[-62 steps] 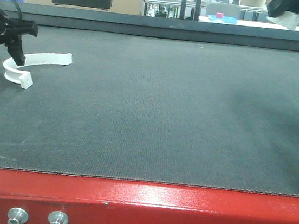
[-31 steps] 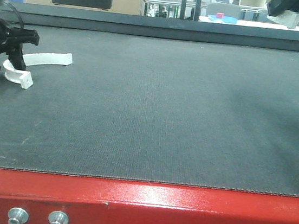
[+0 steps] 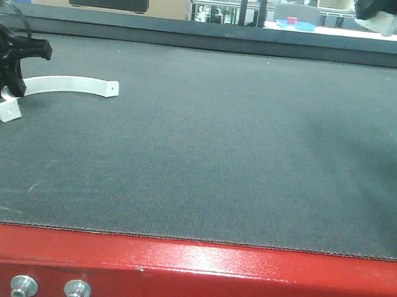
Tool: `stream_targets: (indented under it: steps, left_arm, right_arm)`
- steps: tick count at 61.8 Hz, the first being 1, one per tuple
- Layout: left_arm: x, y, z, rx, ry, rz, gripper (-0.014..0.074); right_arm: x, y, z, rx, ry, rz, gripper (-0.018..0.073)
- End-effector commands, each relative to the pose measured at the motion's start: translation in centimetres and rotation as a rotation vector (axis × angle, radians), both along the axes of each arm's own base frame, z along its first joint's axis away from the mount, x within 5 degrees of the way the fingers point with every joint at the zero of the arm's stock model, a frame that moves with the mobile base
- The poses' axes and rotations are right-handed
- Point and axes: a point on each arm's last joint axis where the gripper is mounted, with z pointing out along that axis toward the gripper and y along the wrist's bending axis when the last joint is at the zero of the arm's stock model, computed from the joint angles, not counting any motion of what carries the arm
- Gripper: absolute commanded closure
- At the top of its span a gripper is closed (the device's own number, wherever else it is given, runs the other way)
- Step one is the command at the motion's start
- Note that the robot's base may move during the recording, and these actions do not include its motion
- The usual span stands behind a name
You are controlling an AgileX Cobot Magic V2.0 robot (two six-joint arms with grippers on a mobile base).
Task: Grab PVC pipe and place in blue bin
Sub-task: 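Close the left gripper on the clamp and lift it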
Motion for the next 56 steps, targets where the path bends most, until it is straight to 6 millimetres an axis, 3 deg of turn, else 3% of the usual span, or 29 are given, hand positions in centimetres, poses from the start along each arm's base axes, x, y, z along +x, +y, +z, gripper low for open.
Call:
stream_targets:
  steps: [1, 25, 42, 56]
  left_arm:
    - [0.1, 0.0, 0.4, 0.000, -0.016, 0.000, 0.0707]
    - [-0.1, -1.1, 1.0, 0.022, -0.022, -0.042, 0.0707]
    - [-0.8, -2.2, 5.5, 0.068, -0.164, -0.089, 0.0707]
    - [-2.9, -2.0, 11.3, 0.083, -0.298, -0.091, 0.0707]
  right_arm:
    - [-0.1, 0.0, 0.8, 0.001, -0.045, -0.006, 0.0727]
    - [-0.2, -0.1, 1.1, 0.001, -0.057, -0.007, 0.0727]
    - [-1.3, -0.3, 3.5, 0.007, -0.162, -0.023, 0.0727]
    - [-2.8, -0.4, 5.4, 0.012, -0.221, -0.023, 0.0727]
